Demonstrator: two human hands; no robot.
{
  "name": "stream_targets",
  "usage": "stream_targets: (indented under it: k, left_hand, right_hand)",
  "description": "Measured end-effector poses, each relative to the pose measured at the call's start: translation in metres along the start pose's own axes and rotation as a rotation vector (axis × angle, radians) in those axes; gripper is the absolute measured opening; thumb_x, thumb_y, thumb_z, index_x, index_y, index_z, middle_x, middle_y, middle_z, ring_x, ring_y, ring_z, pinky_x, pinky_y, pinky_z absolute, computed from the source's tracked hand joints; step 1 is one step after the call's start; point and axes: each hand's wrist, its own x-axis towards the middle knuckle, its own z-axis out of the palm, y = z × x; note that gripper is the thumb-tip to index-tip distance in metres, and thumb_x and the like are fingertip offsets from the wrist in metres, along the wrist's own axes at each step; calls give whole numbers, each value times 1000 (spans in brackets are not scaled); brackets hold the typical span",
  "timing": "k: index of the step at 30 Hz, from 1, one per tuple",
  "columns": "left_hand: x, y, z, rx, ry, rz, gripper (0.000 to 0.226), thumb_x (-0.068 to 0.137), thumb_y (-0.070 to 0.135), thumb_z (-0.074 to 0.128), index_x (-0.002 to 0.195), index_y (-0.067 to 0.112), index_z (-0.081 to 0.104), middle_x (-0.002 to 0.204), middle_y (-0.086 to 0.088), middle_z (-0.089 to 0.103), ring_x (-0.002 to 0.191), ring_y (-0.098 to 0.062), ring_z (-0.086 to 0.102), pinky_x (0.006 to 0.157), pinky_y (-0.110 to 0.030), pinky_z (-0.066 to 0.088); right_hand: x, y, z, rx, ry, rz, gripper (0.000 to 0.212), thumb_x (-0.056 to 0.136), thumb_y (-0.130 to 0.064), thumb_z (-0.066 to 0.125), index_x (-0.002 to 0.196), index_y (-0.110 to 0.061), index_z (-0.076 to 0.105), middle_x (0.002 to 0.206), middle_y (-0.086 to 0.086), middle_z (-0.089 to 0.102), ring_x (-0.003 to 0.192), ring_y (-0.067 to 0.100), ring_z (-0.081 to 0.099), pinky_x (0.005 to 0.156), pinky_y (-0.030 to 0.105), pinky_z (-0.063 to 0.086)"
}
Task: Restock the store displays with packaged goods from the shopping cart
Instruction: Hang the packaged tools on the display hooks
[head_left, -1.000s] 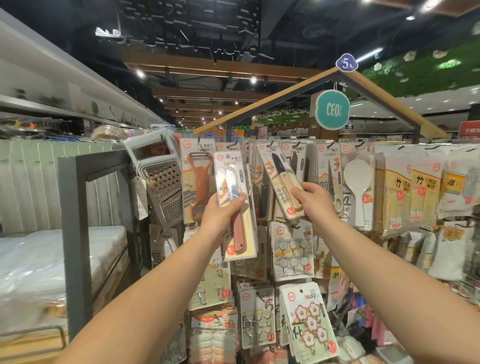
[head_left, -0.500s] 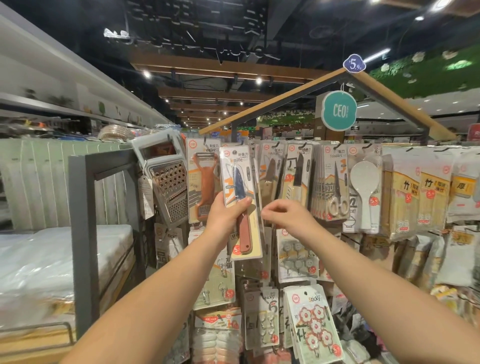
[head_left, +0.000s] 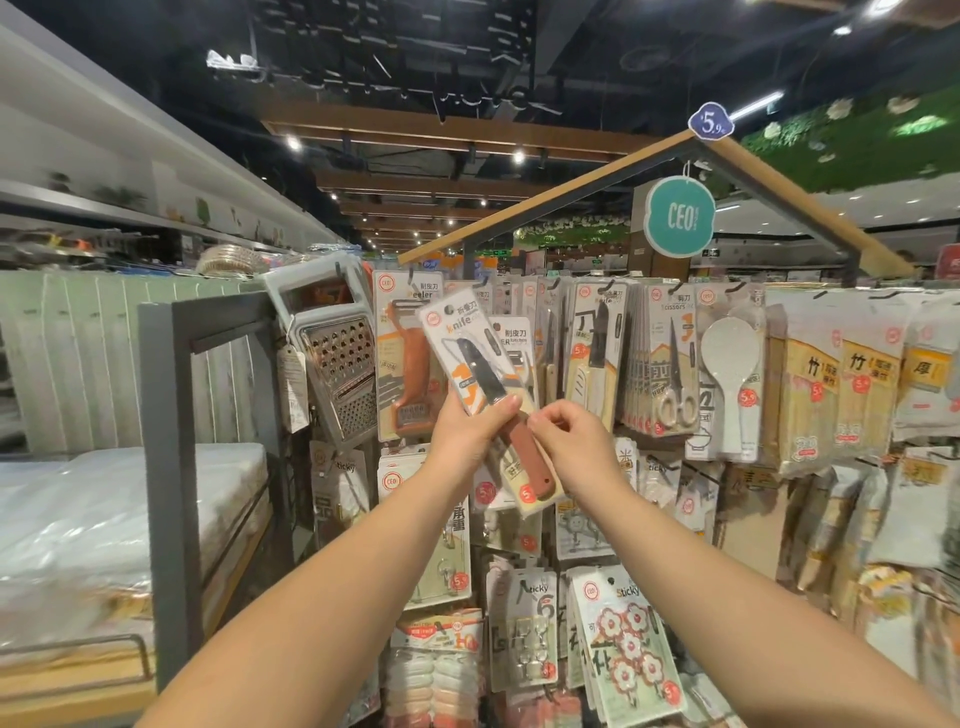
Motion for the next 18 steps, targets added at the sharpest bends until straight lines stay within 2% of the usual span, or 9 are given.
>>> stream_targets:
  k: [4,7,10,12,14,16,18]
  left_hand:
    - [-2,-3,2,29,35,-46,29,87,14,73,111,18,58,101,0,71,83,-10,69,62,-19,52]
    - [0,-7,-3,74,40,-86,30,90,13,70,117,17,57,106,2,70,87,-10,68,65,-22,51]
    - [1,-8,-7,93,48,-96,28,92,13,68,116,20,56,102,8,68,84,-4,65,62,-16,48]
    - [3,-7,-9,85,61,-110,34,91,14,69,122,17,56,107,4,69,89,-10,67,69,-23,51]
    - [5,-7,-10,88,69,-117,37,90,16,70,125,16,56,112,0,70,97,-17,68,82,-33,54]
    - [7,-8,-10,98,68,-123,37,91,19,70,124,18,55,115,-1,69,102,-21,68,94,-42,53]
    - [6,-8,-9,103,63,-123,36,91,22,70,123,19,55,117,-1,69,105,-21,67,98,-46,51]
  right_hand:
    - [4,5,4,146,208,111,24,103,-28,48,95,-8,60,84,-2,60,74,13,56,61,27,40]
    - [11,14,-4,242,317,214,20,104,-26,45,97,-11,57,87,-1,58,76,15,54,61,28,40]
    - [18,22,-15,247,334,244,21,104,-24,45,101,-8,59,91,4,62,78,17,58,64,31,44]
    - [24,25,-22,241,330,253,20,102,-24,46,99,-11,61,92,9,67,81,26,65,71,43,53]
    - [31,24,-27,217,312,245,19,101,-26,48,98,-14,62,88,9,68,77,28,66,75,49,56]
    - [37,19,-32,182,293,208,18,101,-27,49,99,-15,62,83,6,66,69,23,63,70,46,55]
    - [44,14,-36,124,284,174,19,101,-26,49,97,-12,61,75,2,62,59,18,57,57,37,50]
